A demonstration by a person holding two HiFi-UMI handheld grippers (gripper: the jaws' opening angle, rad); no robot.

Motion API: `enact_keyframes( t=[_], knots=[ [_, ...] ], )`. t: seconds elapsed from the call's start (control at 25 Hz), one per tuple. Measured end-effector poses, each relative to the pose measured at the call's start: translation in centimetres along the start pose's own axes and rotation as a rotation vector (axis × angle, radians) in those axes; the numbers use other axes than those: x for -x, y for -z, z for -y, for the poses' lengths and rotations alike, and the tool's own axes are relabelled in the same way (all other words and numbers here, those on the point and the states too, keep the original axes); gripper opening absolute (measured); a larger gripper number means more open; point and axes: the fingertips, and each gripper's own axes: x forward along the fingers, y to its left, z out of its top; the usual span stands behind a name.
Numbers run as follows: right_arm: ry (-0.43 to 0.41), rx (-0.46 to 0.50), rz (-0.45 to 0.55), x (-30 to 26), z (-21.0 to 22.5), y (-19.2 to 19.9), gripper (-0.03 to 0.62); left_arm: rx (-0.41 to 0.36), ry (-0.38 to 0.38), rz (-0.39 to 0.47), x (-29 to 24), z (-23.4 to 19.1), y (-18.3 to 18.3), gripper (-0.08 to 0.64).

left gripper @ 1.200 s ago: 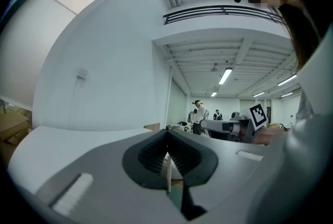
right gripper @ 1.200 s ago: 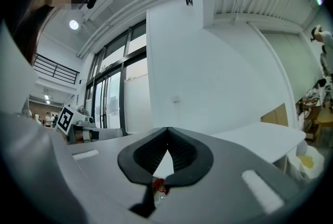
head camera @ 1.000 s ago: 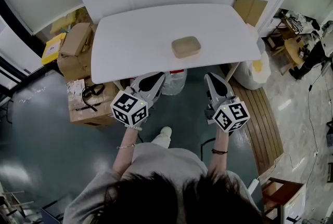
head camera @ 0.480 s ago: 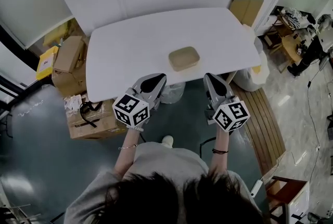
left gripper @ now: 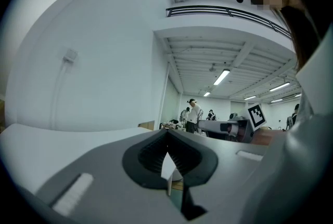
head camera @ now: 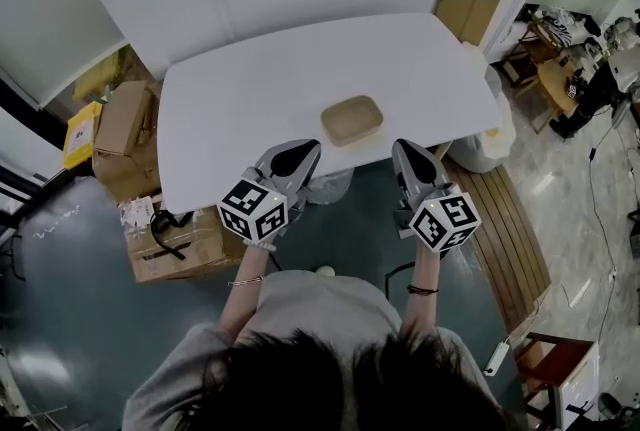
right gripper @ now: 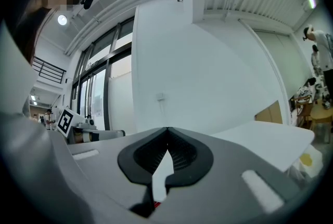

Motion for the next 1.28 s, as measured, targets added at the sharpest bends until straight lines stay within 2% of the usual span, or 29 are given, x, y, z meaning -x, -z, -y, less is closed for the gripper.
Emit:
enact_keyframes(
  t=[0.52, 1.28],
  knots=[
    [0.014, -0.032, -0.011, -0.9, 3.0, 0.5, 0.012, 0.016, -0.014, -0.013, -2.4, -0.8, 0.6, -0.005],
    [-0.117, -0.031, -0.127, -7.1, 10.6, 0.2, 0.012, 0.089, -0.157, -0.023, -9.4, -3.8, 1.7, -0.005]
  ],
)
